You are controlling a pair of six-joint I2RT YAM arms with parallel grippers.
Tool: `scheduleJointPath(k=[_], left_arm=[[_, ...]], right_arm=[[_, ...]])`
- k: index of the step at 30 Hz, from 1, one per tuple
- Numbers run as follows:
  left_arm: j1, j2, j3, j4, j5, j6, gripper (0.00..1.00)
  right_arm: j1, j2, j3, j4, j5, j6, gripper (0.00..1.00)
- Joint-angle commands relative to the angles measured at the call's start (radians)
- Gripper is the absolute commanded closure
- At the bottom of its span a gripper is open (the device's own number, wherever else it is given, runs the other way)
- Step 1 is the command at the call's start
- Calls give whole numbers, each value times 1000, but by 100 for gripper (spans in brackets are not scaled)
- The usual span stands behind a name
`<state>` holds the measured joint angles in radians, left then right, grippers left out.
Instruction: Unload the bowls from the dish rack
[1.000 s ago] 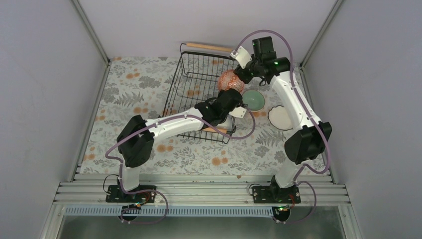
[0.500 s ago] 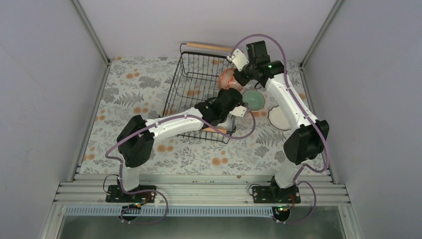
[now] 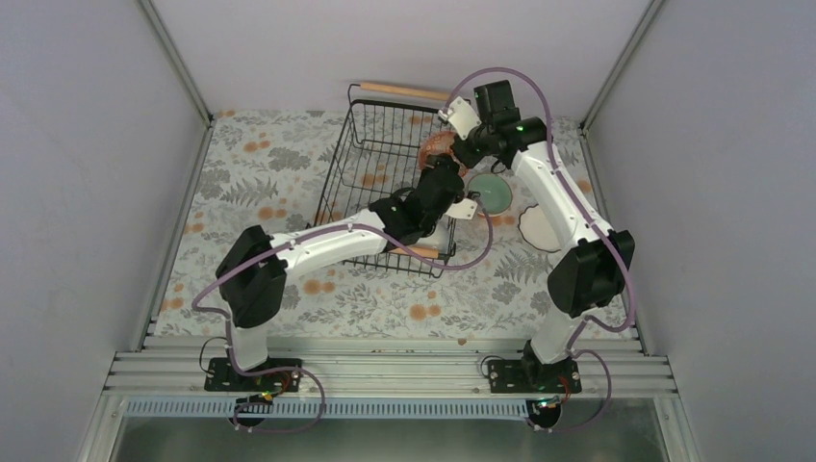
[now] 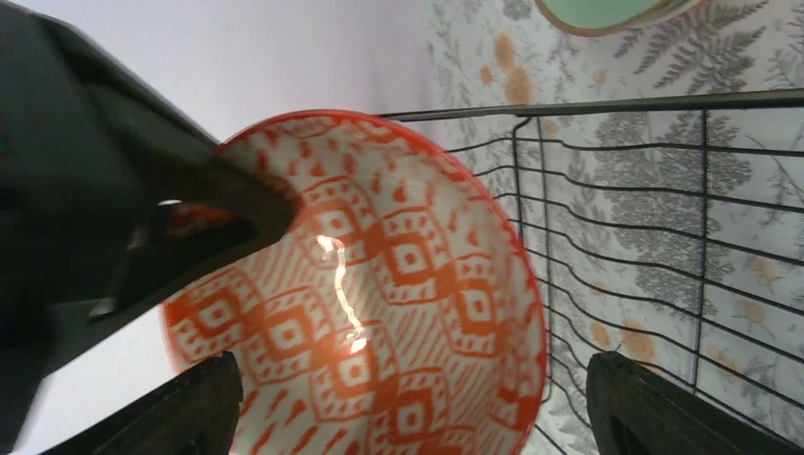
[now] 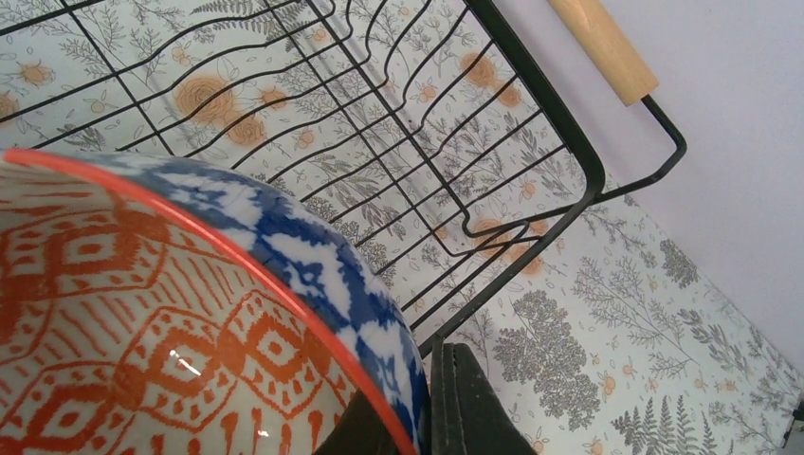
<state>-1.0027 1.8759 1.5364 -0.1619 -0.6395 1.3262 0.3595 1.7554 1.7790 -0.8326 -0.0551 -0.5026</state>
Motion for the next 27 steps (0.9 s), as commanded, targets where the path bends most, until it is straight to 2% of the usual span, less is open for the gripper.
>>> scheduleJointPath(k=[1, 3, 7, 11, 13, 18, 21, 25, 27], left_arm=[[-8, -75, -19, 65, -7, -32, 6], [-10, -92, -6, 43, -4, -62, 1], [-12, -154, 47, -52, 65, -181, 0], [19, -218, 158, -205, 215, -399, 0], [56, -257, 163, -225, 270, -469, 0], [220, -330, 170, -281, 401, -683, 0], [377, -360, 145, -302, 524, -880, 0], [502, -332, 112, -344, 456, -1040, 0], [593, -289, 168, -432, 500, -1155, 0]], right_arm=[[3, -4, 43, 18, 8, 56, 96], [3, -7, 65, 14, 32, 71, 96], [-22, -30, 89, 43, 109, 114, 96], [-92, -45, 124, 61, 123, 178, 96], [-136, -54, 126, 74, 138, 201, 96], [-220, -80, 103, 85, 144, 233, 96], [-257, -85, 74, 42, 119, 231, 96], [-285, -140, 26, -49, 110, 214, 96], [-299, -173, -16, -74, 124, 203, 96]])
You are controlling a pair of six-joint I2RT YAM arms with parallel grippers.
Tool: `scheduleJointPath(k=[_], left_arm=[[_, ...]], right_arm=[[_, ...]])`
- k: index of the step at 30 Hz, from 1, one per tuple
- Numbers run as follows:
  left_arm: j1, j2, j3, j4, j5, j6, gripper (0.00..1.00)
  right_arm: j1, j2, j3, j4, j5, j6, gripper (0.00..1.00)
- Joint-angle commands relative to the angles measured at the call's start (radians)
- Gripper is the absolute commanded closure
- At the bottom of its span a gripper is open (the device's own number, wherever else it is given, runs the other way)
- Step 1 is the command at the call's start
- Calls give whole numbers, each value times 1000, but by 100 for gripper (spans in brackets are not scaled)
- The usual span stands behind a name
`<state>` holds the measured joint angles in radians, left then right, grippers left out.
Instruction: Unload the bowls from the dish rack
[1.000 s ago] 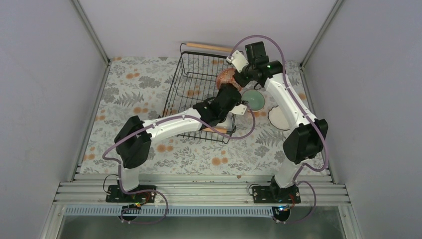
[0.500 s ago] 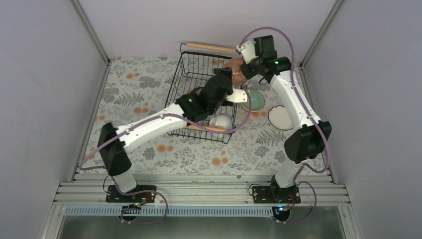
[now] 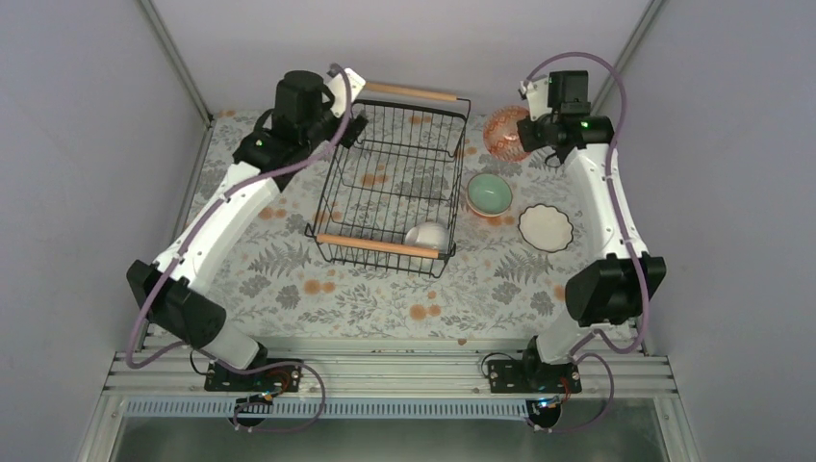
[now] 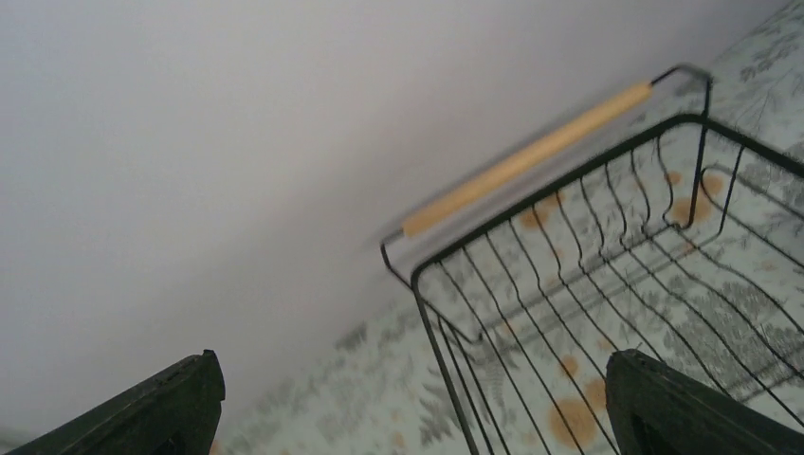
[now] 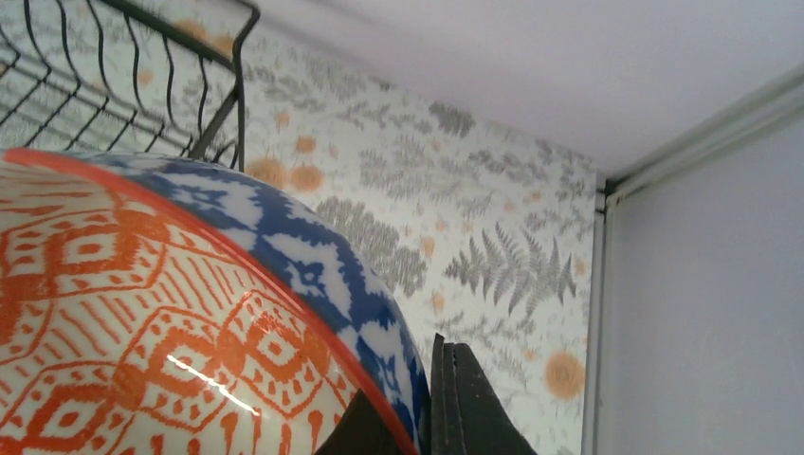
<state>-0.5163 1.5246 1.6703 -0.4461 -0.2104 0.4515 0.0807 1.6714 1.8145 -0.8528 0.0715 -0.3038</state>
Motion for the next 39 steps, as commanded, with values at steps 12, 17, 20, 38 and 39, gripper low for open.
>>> scheduleJointPath(k=[12, 17, 20, 38, 39], left_arm=[[483, 109, 96, -218, 326, -397, 0], [538, 89, 26, -181, 339, -378, 0], [563, 67, -22, -154, 342, -373, 0], [602, -27, -161, -95, 395, -369, 0], [602, -30, -166, -92, 397, -370, 0]], right_arm=[[-246, -166, -279, -200, -93, -110, 96], [-339, -137, -345, -215, -152, -181, 96], [-371, -114, -361, -217, -174, -205, 96], [-458, 104, -417, -123, -312, -246, 96], [-458, 117, -414, -118, -318, -244, 96]])
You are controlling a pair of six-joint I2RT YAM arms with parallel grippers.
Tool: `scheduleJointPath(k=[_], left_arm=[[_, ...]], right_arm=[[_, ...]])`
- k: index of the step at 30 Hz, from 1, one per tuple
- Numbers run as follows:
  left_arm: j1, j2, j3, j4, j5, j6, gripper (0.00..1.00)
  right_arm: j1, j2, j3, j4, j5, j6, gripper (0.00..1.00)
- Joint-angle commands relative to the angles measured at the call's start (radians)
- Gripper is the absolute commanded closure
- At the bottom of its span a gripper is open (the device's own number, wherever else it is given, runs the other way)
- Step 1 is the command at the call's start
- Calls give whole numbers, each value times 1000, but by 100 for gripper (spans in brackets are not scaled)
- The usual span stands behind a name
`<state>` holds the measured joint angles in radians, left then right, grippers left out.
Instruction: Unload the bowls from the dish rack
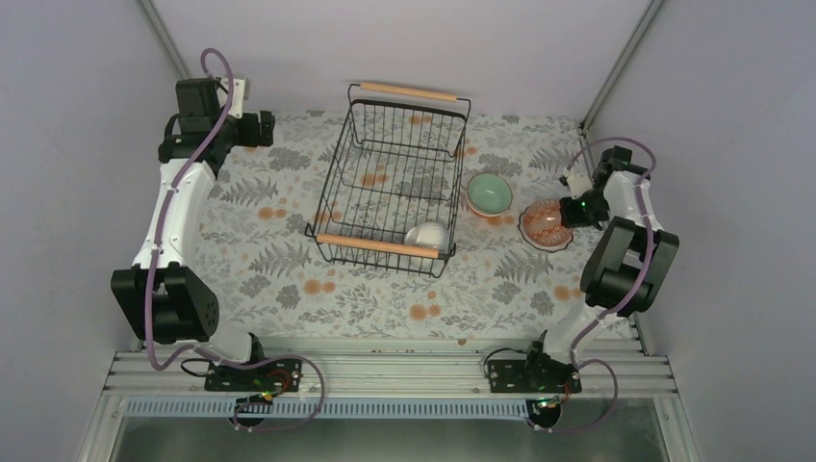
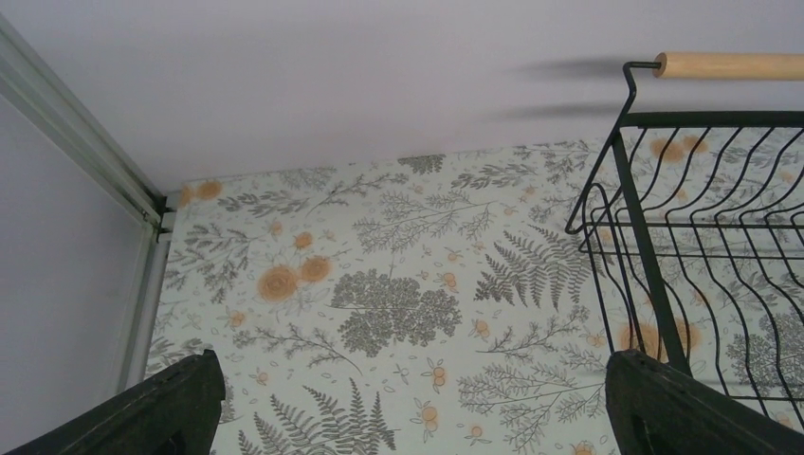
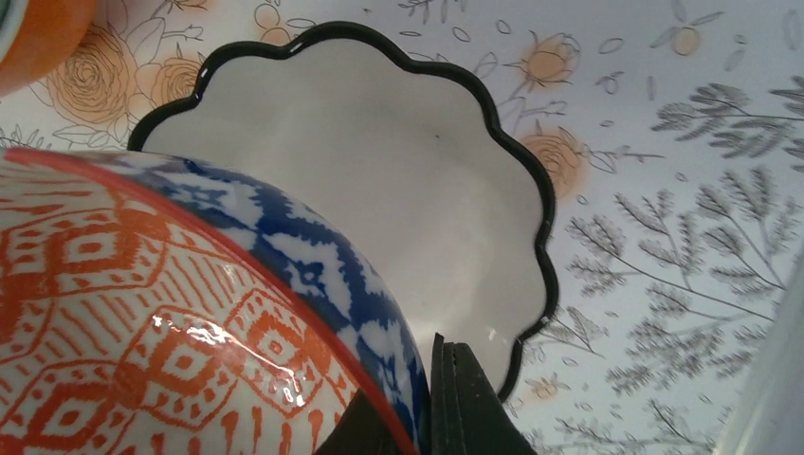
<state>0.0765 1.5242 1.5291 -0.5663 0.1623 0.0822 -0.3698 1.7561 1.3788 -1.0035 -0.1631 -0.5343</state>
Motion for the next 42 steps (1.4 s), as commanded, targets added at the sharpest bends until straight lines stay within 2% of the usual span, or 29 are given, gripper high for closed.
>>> scheduleJointPath(k=[1, 6, 29, 36, 42], left_arm=[[9, -32, -28, 30, 25, -1, 0], [11, -39, -42, 34, 26, 1, 0], [12, -82, -76, 36, 74, -1, 0], [12, -84, -85, 37, 85, 2, 0], [12, -85, -91, 42, 96, -1, 0]], right_arm=[[-8, 44, 21, 36, -87, -11, 96], [-8, 98, 29, 61, -86, -3, 96], [-9, 145, -2, 140, 21, 29, 96], [-9, 124, -25, 161, 71, 31, 73], [-9, 108, -33, 154, 75, 25, 70]])
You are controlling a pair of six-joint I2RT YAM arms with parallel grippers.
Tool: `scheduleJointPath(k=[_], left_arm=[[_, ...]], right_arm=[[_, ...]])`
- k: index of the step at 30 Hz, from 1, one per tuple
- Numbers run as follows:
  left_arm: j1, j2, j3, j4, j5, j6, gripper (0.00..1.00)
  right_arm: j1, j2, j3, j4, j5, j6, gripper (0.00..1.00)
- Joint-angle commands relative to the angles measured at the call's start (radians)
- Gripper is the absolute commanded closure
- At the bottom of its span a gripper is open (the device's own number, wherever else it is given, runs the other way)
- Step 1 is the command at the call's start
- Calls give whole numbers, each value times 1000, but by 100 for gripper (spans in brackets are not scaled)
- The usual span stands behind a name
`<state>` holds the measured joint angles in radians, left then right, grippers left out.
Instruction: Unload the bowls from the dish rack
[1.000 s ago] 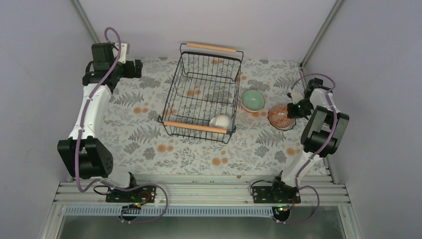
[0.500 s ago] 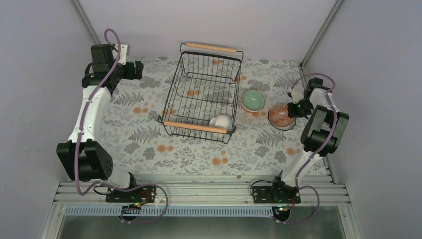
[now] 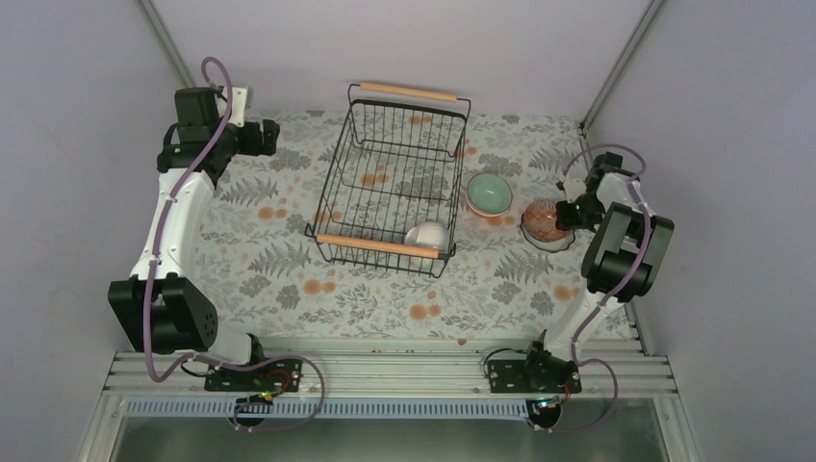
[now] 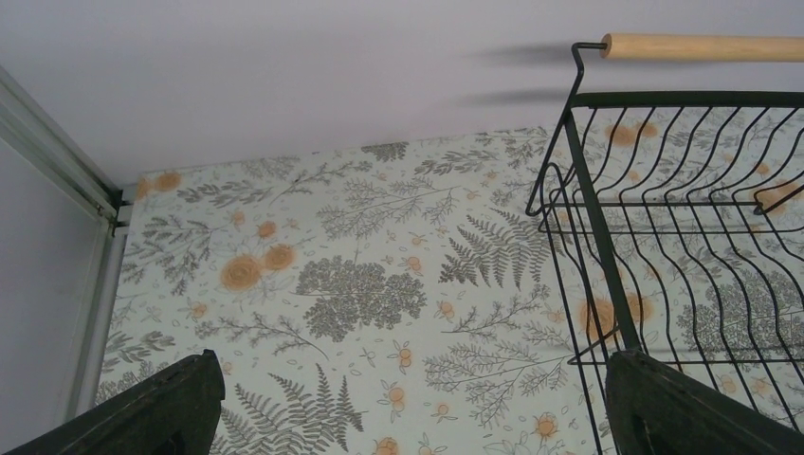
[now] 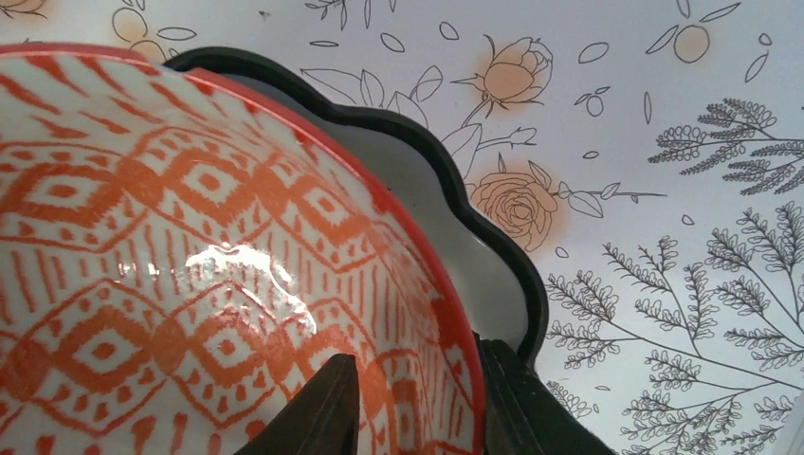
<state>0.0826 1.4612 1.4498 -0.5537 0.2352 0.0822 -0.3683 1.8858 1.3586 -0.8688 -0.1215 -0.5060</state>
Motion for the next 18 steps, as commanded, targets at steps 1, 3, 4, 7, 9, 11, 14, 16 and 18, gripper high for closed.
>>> scheduleJointPath(k=[1, 3, 4, 7, 9, 11, 14, 16, 18], left_arm=[[6, -21, -11, 28, 22, 0, 0], [8, -23, -11, 26, 20, 1, 0], [8, -25, -11, 26, 19, 1, 0], [11, -30, -14, 27, 19, 5, 0], [12, -32, -18, 31, 22, 3, 0], [15, -31, -19, 36, 29, -1, 0], [17, -30, -19, 38, 40, -6, 0], [17, -29, -19, 39, 45, -6, 0], [21, -33, -18, 40, 45, -7, 0]], right_arm=[[-11, -29, -13, 14, 36, -4, 69], [-10, -50, -9, 4, 54, -1, 67], [-10, -67, -8, -5, 71, 3, 66], [-10, -142, -4, -25, 114, 3, 65], [-9, -180, 1, -46, 129, -1, 64], [-9, -211, 12, -64, 145, -2, 64], [-7, -278, 36, -95, 113, -5, 63], [11, -302, 62, -134, 68, -11, 63], [52, -322, 77, -176, 44, -4, 63]])
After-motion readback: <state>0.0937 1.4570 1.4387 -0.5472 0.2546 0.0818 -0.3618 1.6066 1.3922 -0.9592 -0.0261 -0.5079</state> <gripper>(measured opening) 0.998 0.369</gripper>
